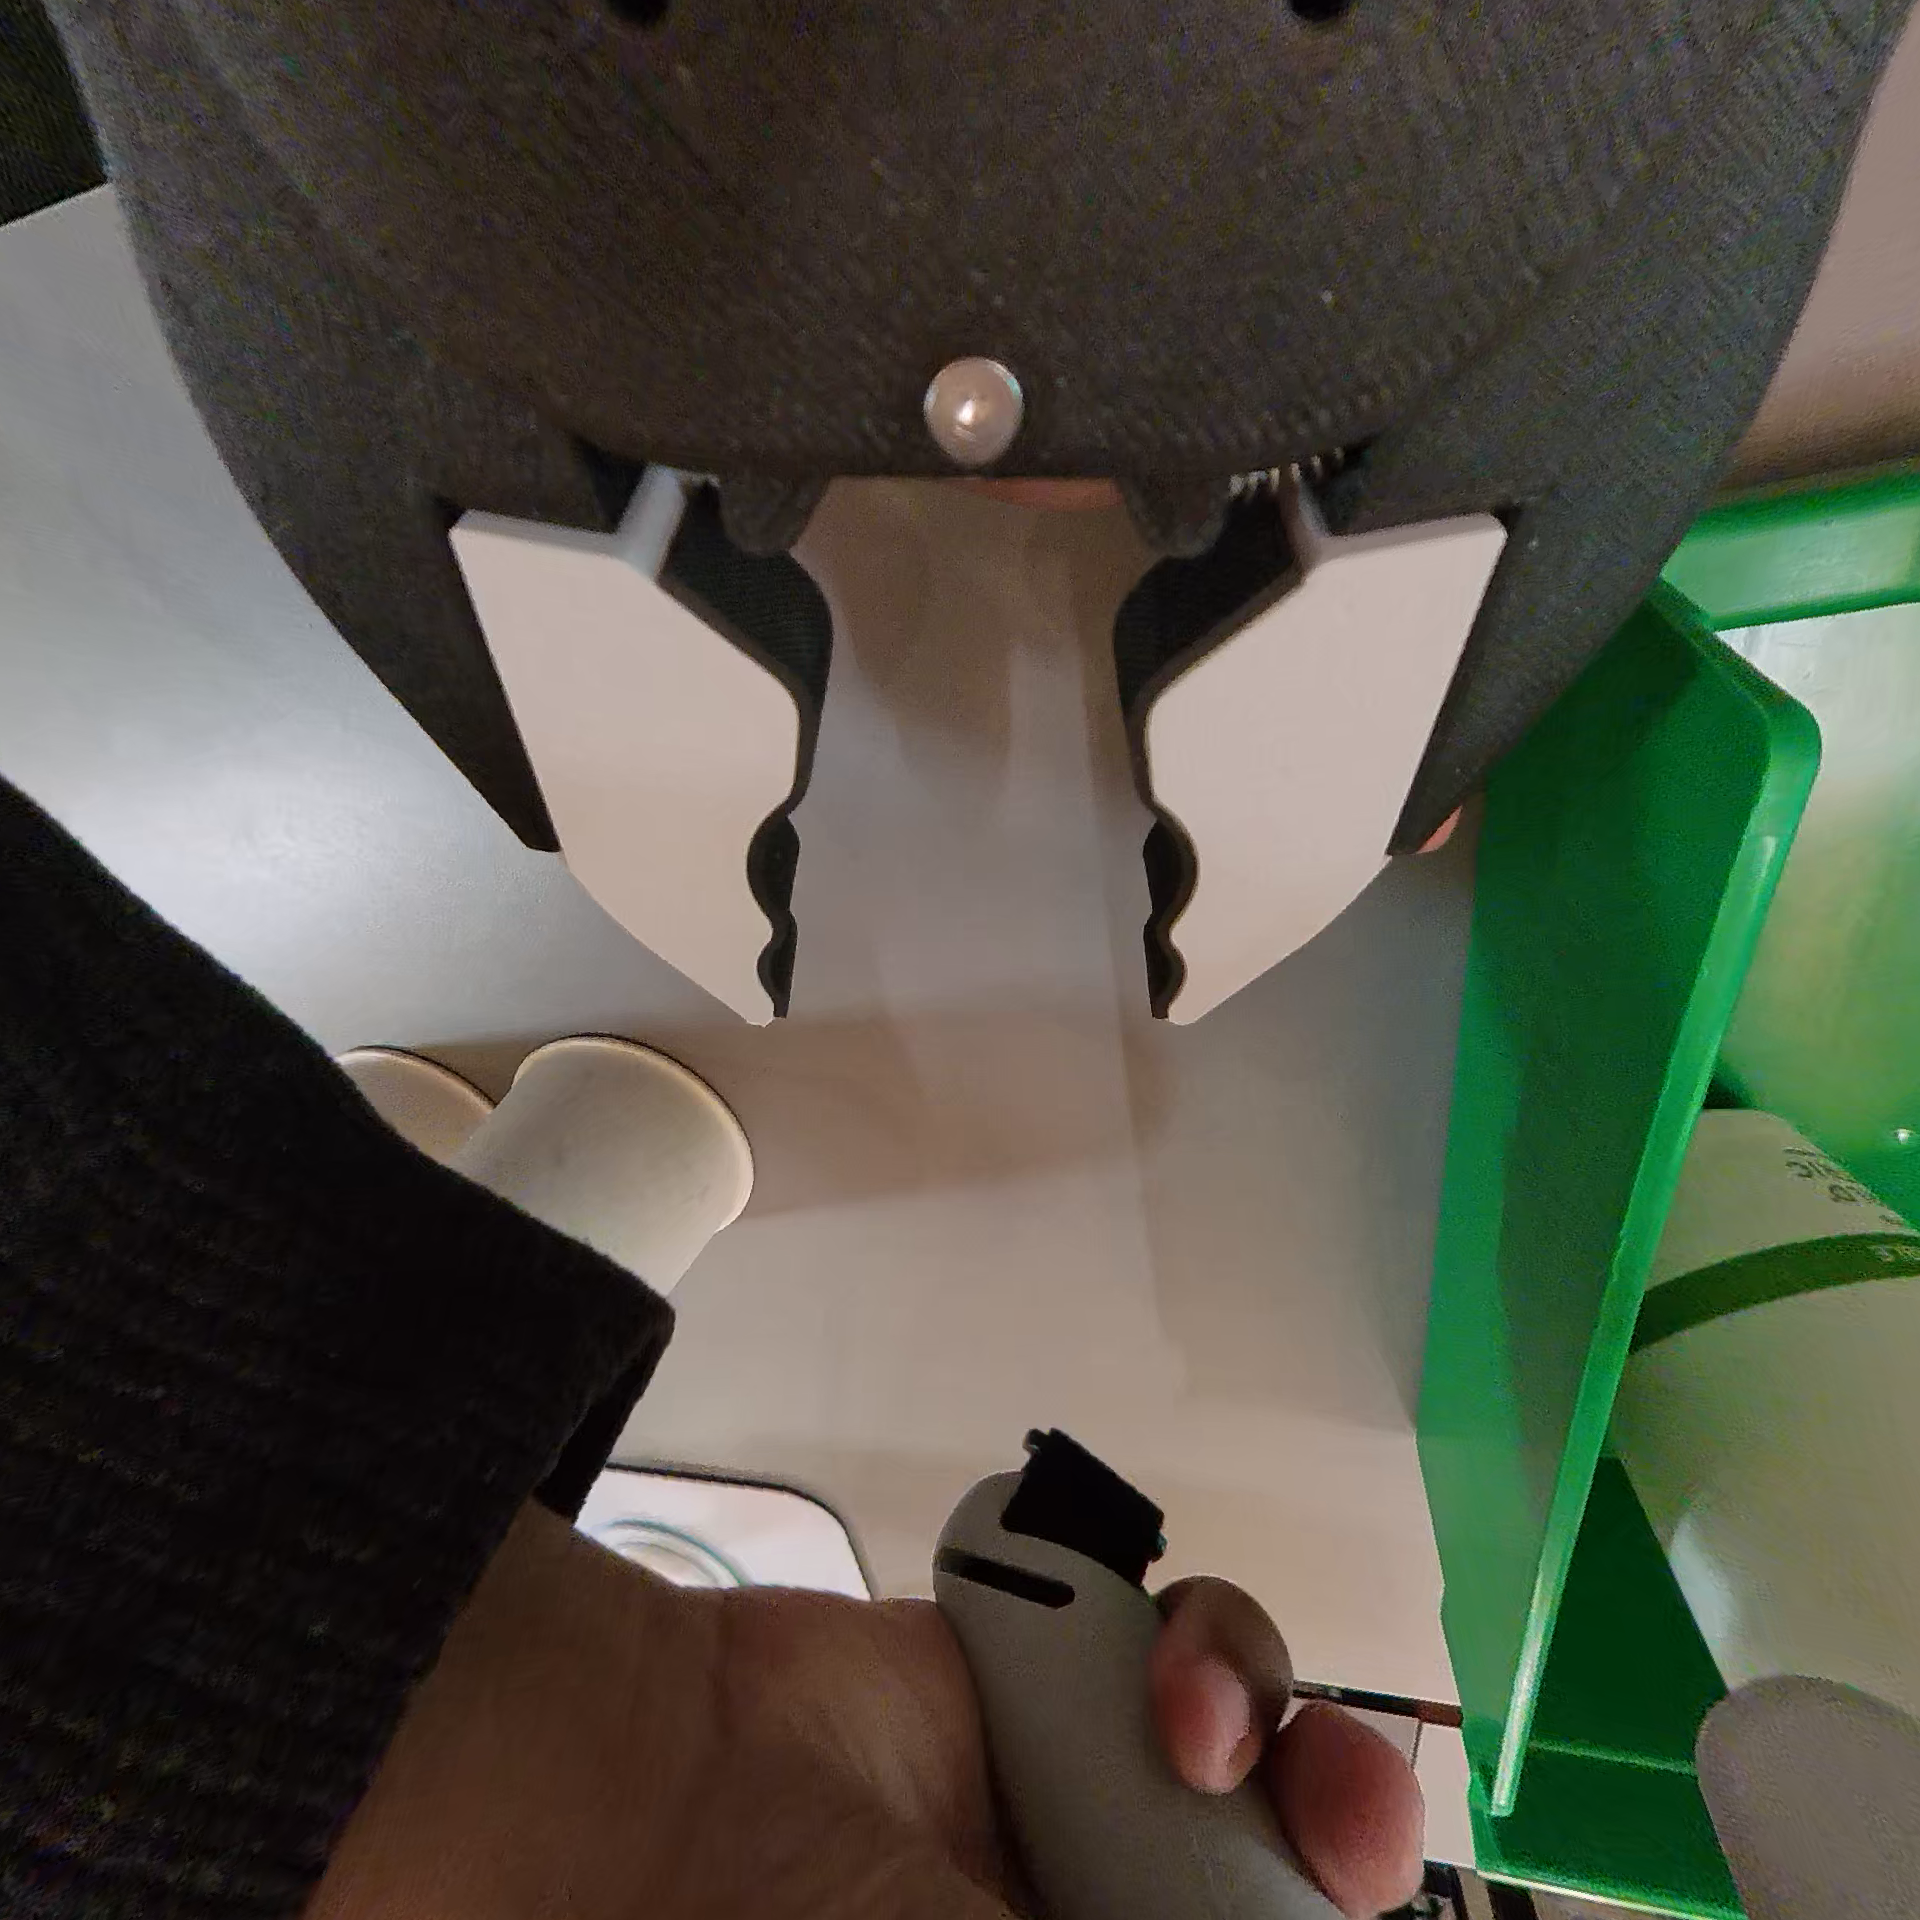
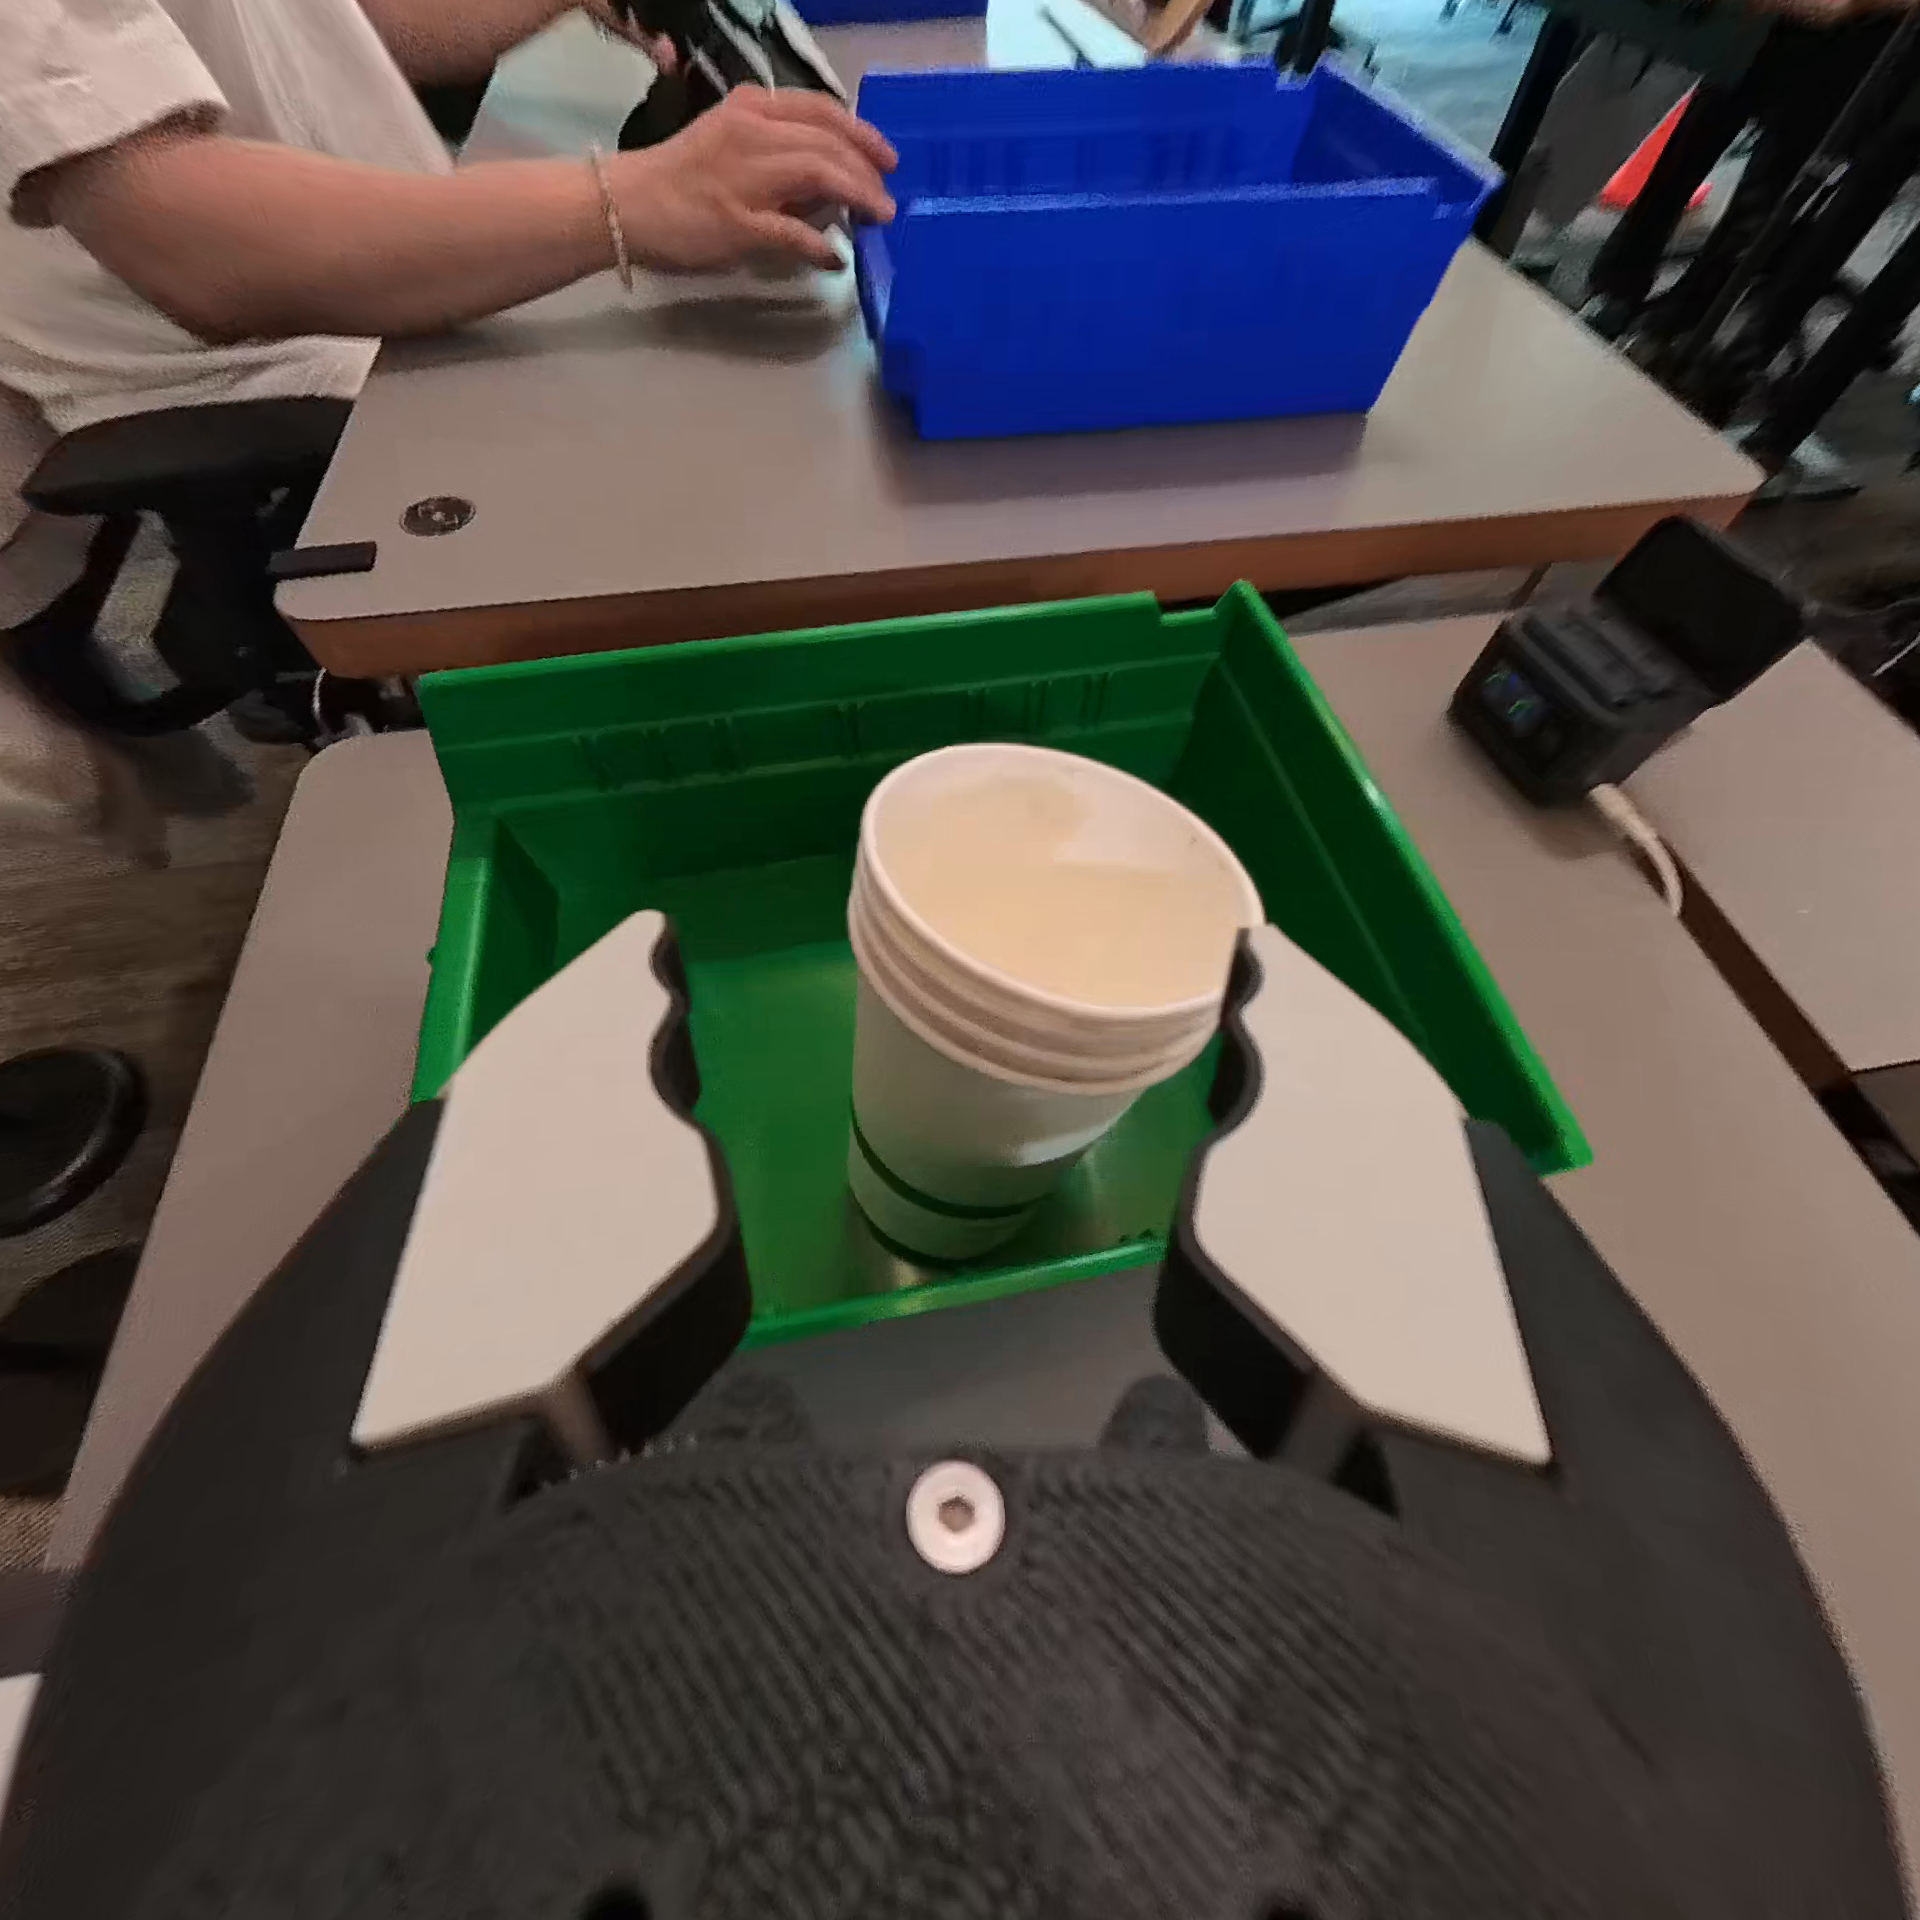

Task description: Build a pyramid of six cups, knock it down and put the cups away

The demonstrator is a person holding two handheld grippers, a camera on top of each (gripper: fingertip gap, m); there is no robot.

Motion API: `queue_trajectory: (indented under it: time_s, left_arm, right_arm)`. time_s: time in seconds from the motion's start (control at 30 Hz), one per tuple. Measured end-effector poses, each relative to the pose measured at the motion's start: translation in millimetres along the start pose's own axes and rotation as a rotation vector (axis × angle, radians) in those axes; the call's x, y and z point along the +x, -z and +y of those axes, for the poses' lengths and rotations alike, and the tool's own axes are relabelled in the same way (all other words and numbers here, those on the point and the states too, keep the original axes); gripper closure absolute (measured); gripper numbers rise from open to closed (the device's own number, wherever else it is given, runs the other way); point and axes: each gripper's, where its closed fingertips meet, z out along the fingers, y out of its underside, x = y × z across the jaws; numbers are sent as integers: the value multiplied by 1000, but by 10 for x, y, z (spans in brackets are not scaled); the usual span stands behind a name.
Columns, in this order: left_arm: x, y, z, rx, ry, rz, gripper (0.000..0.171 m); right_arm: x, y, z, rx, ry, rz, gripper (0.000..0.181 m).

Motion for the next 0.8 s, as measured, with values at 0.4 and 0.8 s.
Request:
queue_trajectory:
  time_s: [0.4, 0.8]
  left_arm:
    - [-13, -1, 3, -3, 8, 2, 105]
    - [-6, -8, 13, -8, 4, -1, 106]
  right_arm:
    - [-32, -165, 280, -103, 59, -13, 73]
    - [-103, -196, 235, -106, 93, -41, 74]
